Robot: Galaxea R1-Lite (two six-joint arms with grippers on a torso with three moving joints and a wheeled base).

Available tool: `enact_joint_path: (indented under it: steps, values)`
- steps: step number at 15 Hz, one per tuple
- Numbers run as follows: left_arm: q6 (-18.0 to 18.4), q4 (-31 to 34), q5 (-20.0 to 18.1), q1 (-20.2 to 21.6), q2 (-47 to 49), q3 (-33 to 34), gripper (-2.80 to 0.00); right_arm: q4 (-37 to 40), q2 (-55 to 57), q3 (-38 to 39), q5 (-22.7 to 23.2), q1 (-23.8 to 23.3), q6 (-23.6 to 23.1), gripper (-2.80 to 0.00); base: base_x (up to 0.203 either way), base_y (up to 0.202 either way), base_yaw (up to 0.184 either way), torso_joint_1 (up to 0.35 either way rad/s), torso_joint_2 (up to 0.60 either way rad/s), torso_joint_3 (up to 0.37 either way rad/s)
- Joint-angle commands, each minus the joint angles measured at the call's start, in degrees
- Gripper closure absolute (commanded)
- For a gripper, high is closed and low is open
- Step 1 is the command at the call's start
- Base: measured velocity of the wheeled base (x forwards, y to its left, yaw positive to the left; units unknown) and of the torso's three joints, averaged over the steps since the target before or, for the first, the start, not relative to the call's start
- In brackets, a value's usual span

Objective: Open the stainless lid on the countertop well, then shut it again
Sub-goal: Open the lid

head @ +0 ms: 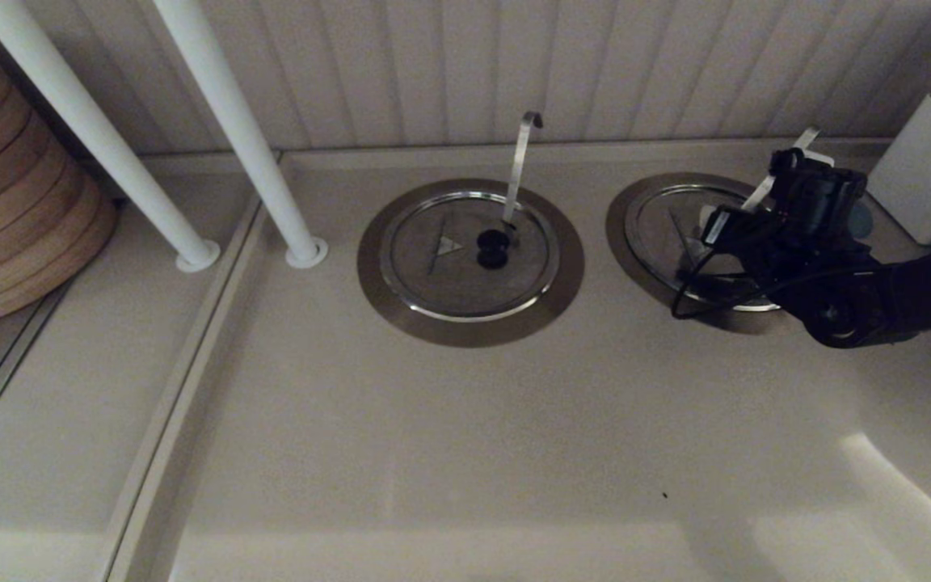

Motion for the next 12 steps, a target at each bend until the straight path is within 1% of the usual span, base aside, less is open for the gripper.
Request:
enact_joint_path:
  steps: [1, 7, 12]
  values:
    - [0.0, 0.0, 0.1, 0.0, 0.1, 0.0, 0.0, -0.5, -1.1, 0.0, -0.1, 0.1, 0.1, -2.8, 0.0, 0.0, 0.0, 0.0, 0.0, 0.0]
    - [0.0, 0.0, 0.1, 0.0, 0.1, 0.0, 0.0, -0.6, -2.2, -0.1, -0.1, 0.6, 0.3, -2.8, 0.0, 0.0, 0.0, 0.0, 0.0, 0.0]
    - [0.0, 0.0, 0.0, 0.0, 0.1, 0.0, 0.0, -0.6, -2.7, 0.1, -0.3, 2.3, 0.4, -2.8, 0.0, 0.0, 0.0, 0.0, 0.0, 0.0]
